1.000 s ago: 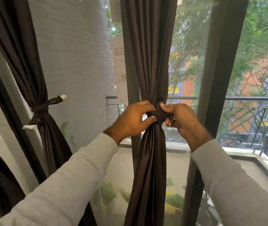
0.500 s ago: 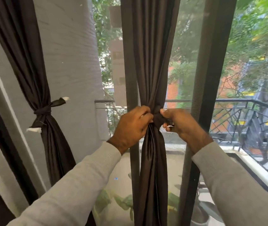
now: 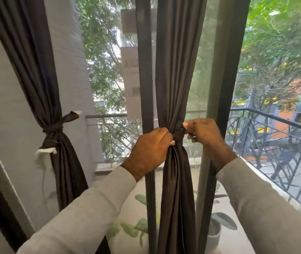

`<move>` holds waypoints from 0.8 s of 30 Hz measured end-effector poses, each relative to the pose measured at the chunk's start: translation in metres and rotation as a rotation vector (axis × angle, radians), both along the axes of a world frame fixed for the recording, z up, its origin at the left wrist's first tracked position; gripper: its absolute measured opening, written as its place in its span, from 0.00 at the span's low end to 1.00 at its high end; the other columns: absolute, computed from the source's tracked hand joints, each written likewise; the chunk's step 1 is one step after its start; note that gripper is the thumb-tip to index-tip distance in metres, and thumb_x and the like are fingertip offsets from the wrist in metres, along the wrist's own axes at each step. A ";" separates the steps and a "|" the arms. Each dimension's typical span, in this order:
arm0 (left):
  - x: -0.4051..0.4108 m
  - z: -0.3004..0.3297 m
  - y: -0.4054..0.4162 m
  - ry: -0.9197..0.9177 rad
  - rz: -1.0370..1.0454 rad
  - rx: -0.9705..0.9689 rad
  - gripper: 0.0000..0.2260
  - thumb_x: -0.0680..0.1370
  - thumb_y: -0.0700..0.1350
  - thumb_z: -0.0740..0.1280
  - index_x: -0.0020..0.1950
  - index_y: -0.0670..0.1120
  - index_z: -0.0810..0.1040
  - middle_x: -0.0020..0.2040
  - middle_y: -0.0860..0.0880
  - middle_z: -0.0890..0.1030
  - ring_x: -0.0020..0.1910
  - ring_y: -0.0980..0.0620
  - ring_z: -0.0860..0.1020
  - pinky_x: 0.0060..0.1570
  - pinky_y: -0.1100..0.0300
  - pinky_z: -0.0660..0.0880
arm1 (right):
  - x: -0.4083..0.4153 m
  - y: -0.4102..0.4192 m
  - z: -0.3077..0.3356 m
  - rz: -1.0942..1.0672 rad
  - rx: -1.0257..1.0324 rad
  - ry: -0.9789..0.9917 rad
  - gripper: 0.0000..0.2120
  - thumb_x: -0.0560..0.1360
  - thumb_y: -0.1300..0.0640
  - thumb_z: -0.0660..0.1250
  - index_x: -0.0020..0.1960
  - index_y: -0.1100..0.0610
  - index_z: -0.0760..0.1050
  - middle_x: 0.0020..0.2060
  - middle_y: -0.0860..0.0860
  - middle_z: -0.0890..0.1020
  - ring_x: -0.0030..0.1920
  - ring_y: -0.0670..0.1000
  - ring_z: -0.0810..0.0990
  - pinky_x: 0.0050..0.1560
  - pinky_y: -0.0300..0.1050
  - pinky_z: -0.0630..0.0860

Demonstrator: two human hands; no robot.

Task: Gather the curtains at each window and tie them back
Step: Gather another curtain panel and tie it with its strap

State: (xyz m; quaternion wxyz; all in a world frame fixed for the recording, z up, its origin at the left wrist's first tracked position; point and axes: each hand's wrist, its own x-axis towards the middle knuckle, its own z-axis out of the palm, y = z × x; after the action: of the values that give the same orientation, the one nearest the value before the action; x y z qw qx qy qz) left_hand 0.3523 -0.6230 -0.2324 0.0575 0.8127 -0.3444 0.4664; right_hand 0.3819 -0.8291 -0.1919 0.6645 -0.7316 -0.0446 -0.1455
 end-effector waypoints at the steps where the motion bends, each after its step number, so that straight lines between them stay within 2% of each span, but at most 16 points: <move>1: -0.003 -0.002 0.003 0.002 -0.014 0.004 0.07 0.84 0.44 0.68 0.50 0.43 0.80 0.47 0.45 0.79 0.42 0.44 0.78 0.34 0.51 0.73 | -0.003 0.001 0.001 -0.011 -0.015 -0.006 0.06 0.78 0.62 0.74 0.44 0.64 0.85 0.34 0.56 0.84 0.28 0.48 0.77 0.27 0.39 0.73; 3: -0.008 -0.005 0.009 0.013 -0.039 0.008 0.04 0.83 0.42 0.70 0.50 0.43 0.80 0.47 0.44 0.79 0.42 0.44 0.78 0.33 0.51 0.74 | -0.009 0.004 0.004 -0.035 -0.045 -0.023 0.06 0.78 0.62 0.74 0.44 0.64 0.86 0.35 0.57 0.85 0.29 0.48 0.78 0.27 0.39 0.74; 9: -0.014 -0.007 0.023 0.025 -0.050 0.019 0.10 0.85 0.45 0.60 0.51 0.43 0.79 0.48 0.44 0.78 0.43 0.43 0.77 0.34 0.46 0.77 | -0.011 0.014 0.014 -0.082 -0.074 -0.039 0.07 0.77 0.62 0.74 0.41 0.63 0.86 0.32 0.56 0.84 0.29 0.49 0.77 0.28 0.40 0.72; 13: -0.021 -0.015 0.032 0.052 -0.051 0.026 0.02 0.80 0.40 0.67 0.50 0.42 0.78 0.48 0.44 0.78 0.44 0.42 0.77 0.34 0.46 0.76 | -0.009 0.016 0.014 -0.104 -0.078 -0.032 0.06 0.77 0.62 0.75 0.42 0.64 0.86 0.32 0.56 0.84 0.27 0.48 0.77 0.28 0.40 0.73; 17: -0.026 -0.018 0.039 0.041 -0.074 0.014 0.04 0.80 0.40 0.64 0.50 0.41 0.78 0.47 0.43 0.78 0.42 0.42 0.77 0.34 0.49 0.75 | -0.007 0.020 0.014 -0.123 -0.068 -0.033 0.06 0.77 0.62 0.75 0.44 0.65 0.86 0.34 0.58 0.84 0.27 0.48 0.76 0.27 0.39 0.73; 21: -0.028 -0.023 0.046 0.049 -0.056 0.009 0.03 0.77 0.37 0.69 0.50 0.41 0.78 0.46 0.43 0.78 0.42 0.42 0.77 0.33 0.49 0.75 | -0.004 0.021 0.014 -0.123 -0.070 -0.023 0.06 0.76 0.63 0.74 0.43 0.66 0.86 0.34 0.59 0.84 0.28 0.48 0.77 0.27 0.40 0.73; 24: -0.028 -0.027 0.048 0.066 -0.046 -0.005 0.05 0.78 0.39 0.64 0.50 0.41 0.79 0.47 0.44 0.78 0.42 0.43 0.77 0.33 0.49 0.75 | -0.003 0.023 0.014 -0.124 -0.058 -0.014 0.06 0.76 0.64 0.74 0.44 0.68 0.85 0.33 0.59 0.83 0.27 0.48 0.76 0.27 0.40 0.72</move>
State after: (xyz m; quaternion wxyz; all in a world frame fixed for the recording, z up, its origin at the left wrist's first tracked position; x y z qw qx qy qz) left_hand 0.3238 -0.5746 -0.2590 0.0817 0.8194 -0.3596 0.4389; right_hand 0.3793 -0.8057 -0.1782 0.6323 -0.7509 -0.0082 -0.1902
